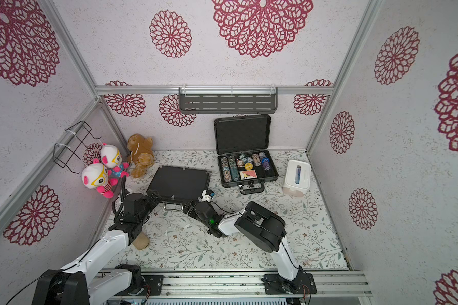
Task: Open the poker set cases
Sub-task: Open the case lid on the poker set case.
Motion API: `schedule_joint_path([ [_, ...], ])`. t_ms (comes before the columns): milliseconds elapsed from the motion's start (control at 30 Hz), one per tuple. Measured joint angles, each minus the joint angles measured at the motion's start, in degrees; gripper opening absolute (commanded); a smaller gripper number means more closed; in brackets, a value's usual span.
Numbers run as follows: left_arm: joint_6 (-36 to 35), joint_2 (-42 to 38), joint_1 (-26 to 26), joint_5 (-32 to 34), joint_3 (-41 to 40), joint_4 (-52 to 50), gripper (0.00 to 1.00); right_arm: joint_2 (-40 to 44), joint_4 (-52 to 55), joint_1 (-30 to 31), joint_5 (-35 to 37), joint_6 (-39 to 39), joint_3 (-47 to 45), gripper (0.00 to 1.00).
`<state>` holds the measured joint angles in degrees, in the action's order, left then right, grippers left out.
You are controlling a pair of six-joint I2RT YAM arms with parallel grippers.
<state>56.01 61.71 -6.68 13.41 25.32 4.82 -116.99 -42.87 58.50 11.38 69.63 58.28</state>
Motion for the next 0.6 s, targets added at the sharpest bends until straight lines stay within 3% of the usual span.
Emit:
schedule_joint_path([
  [600, 0.0, 0.0, 0.0, -0.3, 0.0, 0.0, 0.97, -0.3, -0.1, 0.6, 1.7, -4.3, 0.4, 0.87],
])
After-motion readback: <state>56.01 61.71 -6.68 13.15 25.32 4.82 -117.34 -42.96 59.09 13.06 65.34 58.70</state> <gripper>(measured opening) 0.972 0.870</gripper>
